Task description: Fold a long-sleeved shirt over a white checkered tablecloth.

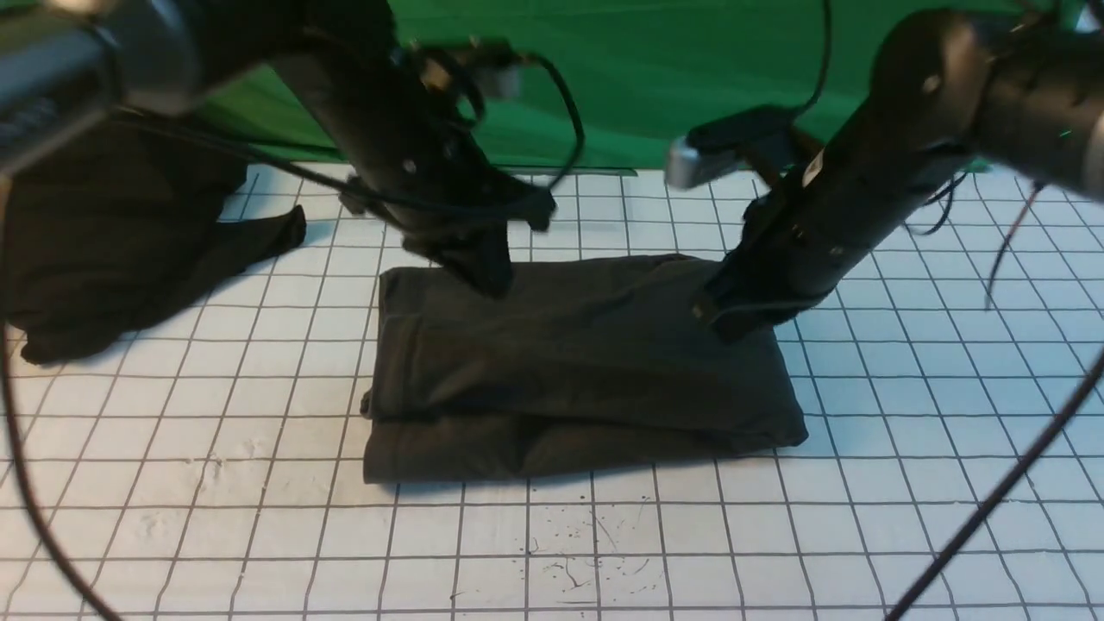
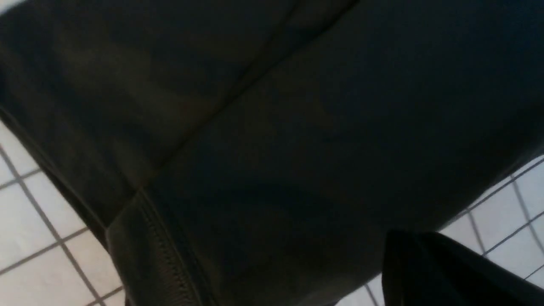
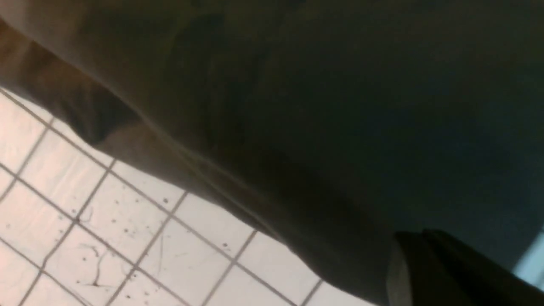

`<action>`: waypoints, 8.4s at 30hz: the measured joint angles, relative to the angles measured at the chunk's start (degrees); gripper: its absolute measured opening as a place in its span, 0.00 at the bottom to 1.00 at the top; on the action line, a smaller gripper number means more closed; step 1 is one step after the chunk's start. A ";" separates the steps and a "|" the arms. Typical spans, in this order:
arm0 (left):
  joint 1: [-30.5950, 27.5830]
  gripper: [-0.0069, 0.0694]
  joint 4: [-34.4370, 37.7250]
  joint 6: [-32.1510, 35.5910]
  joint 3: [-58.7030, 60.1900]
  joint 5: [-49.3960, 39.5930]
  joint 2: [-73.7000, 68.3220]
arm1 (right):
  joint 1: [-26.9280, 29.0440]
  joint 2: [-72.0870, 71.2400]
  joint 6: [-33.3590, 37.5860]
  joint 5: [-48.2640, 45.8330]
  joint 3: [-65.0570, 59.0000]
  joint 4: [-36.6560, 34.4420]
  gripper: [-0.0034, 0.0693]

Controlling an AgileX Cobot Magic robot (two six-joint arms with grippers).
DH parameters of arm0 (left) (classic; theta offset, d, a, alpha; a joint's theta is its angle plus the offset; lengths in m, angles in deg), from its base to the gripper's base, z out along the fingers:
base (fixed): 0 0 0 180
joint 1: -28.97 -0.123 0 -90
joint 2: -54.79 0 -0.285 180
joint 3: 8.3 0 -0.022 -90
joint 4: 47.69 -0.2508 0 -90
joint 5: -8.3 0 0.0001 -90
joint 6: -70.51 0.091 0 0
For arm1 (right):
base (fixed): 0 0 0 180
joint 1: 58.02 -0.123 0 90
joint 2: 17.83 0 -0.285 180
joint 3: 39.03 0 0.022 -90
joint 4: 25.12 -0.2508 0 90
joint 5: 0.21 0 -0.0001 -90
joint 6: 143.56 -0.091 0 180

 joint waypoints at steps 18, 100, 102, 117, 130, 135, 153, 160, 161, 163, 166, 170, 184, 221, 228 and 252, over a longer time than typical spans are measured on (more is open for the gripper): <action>-0.25 0.09 -7.79 -3.88 18.51 7.67 2.03 | -0.02 5.04 -2.66 -4.56 -0.05 1.05 0.04; -20.87 0.09 -15.94 -1.83 99.90 51.21 113.58 | -0.53 -98.76 1.78 72.01 -69.18 2.38 0.23; -21.56 0.09 -15.75 -1.71 100.51 51.56 113.58 | -0.53 -98.76 1.78 72.01 -69.18 2.38 0.24; -22.37 0.09 -13.85 -1.58 100.51 51.89 113.58 | -0.53 -98.76 1.78 72.01 -69.18 2.38 0.28; -22.56 0.09 -13.50 -1.53 100.51 52.18 113.58 | -0.53 -98.76 1.78 72.01 -69.18 2.38 0.30; -22.56 0.09 -13.55 -1.53 100.51 52.18 113.58 | -0.53 -98.76 1.78 72.01 -69.18 2.38 0.32; -22.56 0.09 -14.14 -1.66 100.51 52.23 113.58 | 7.80 -101.40 13.89 57.03 -75.07 2.38 0.35; -22.56 0.09 -14.19 -1.71 100.51 52.23 113.58 | 19.02 -103.13 11.98 47.24 -87.72 2.43 0.37; -22.56 0.09 -14.19 -1.71 100.51 52.23 113.58 | 21.43 -105.48 10.88 43.27 -88.15 2.68 0.37; -22.56 0.09 -14.34 -1.71 100.51 52.23 113.64 | 23.28 -107.42 10.10 41.64 -88.28 3.12 0.37; -22.56 0.09 -14.86 -1.71 100.51 52.43 113.70 | 26.10 -109.16 9.33 40.36 -88.28 3.75 0.38; -22.56 0.09 -14.86 -1.71 100.56 52.46 113.77 | 27.63 -109.21 8.93 39.67 -88.28 4.00 0.38; -22.56 0.09 -14.86 -1.71 100.56 52.40 113.77 | 27.69 -109.21 8.39 39.42 -88.28 4.12 0.38; -22.56 0.09 -14.86 -1.71 100.56 52.40 113.77 | 20.16 -109.21 -13.25 39.70 -88.28 18.68 0.38; -22.56 0.09 -14.86 -1.71 100.56 52.40 113.77 | 23.20 -109.21 -12.64 39.87 -88.28 16.36 0.38; -22.56 0.09 -14.86 -1.71 100.56 52.40 113.77 | 25.83 -109.21 -11.56 40.06 -88.28 16.31 0.38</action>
